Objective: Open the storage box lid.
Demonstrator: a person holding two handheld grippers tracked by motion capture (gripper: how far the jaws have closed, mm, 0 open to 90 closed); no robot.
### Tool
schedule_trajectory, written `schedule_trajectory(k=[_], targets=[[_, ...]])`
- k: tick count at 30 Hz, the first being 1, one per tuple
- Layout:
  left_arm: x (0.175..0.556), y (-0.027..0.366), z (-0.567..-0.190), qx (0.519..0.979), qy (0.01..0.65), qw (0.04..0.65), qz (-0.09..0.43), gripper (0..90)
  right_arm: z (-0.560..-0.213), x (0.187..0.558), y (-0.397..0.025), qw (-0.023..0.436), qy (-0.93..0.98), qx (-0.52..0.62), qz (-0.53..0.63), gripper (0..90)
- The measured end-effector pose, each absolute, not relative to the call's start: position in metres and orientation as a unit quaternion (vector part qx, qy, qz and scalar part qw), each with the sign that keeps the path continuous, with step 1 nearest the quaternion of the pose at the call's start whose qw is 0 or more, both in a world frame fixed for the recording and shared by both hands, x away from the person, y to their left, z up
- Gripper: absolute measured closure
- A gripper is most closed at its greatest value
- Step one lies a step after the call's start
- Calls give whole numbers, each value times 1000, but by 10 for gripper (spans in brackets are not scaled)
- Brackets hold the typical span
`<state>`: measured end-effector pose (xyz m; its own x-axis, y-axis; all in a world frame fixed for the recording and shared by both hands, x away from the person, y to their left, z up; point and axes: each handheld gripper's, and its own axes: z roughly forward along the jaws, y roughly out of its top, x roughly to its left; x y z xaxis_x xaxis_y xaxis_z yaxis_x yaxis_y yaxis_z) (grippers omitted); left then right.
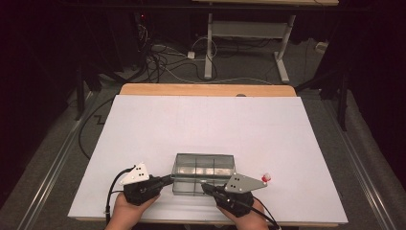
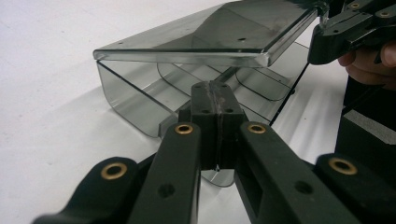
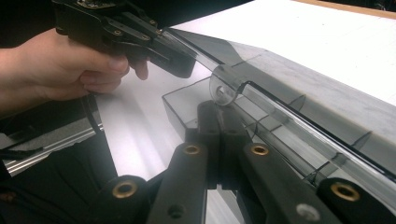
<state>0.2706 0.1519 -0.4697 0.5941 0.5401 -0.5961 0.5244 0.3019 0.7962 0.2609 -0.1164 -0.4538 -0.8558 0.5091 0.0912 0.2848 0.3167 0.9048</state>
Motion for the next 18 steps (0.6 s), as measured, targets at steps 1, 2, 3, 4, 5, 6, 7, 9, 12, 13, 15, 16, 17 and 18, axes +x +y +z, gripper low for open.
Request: schedule_trajectory(k=[1, 2, 3, 4, 5, 6, 7, 9, 12, 13, 15, 16, 17, 18], targets=[[271, 151, -470, 591, 451, 669, 6, 875, -454, 261, -116, 105, 806, 246, 529, 900], [271, 151, -470, 591, 451, 669, 6, 875, -455, 260, -116, 105, 806, 245, 528, 900], [272, 150, -471, 590, 452, 669, 5, 875, -455, 260, -116, 105, 806, 246, 528, 900], [273, 150, -471, 588, 453, 670, 3, 875, -455, 260, -116, 105, 807, 245, 527, 900], [273, 150, -471, 588, 454, 670, 2, 875, -455, 260, -116, 105, 807, 245, 527, 900], [274, 149, -471, 587, 454, 671, 2, 875, -455, 260, -116, 105, 807, 244, 527, 900], [274, 148, -471, 587, 454, 671, 2, 875, -456, 260, -116, 105, 807, 244, 527, 900], [275, 147, -471, 585, 455, 672, 0, 876, -456, 259, -116, 105, 808, 245, 526, 900], [277, 145, -472, 586, 454, 671, -1, 875, -457, 259, -116, 105, 808, 247, 525, 900], [277, 145, -472, 587, 454, 671, -1, 876, -457, 259, -116, 105, 808, 247, 525, 900], [277, 144, -471, 587, 453, 671, -2, 875, -457, 258, -116, 105, 808, 248, 524, 900], [277, 144, -471, 587, 452, 672, -1, 875, -458, 258, -117, 105, 808, 247, 524, 900], [278, 144, -471, 587, 452, 672, -2, 876, -458, 258, -117, 105, 809, 248, 523, 900], [278, 144, -471, 586, 451, 673, -1, 875, -458, 258, -117, 105, 809, 248, 522, 900]])
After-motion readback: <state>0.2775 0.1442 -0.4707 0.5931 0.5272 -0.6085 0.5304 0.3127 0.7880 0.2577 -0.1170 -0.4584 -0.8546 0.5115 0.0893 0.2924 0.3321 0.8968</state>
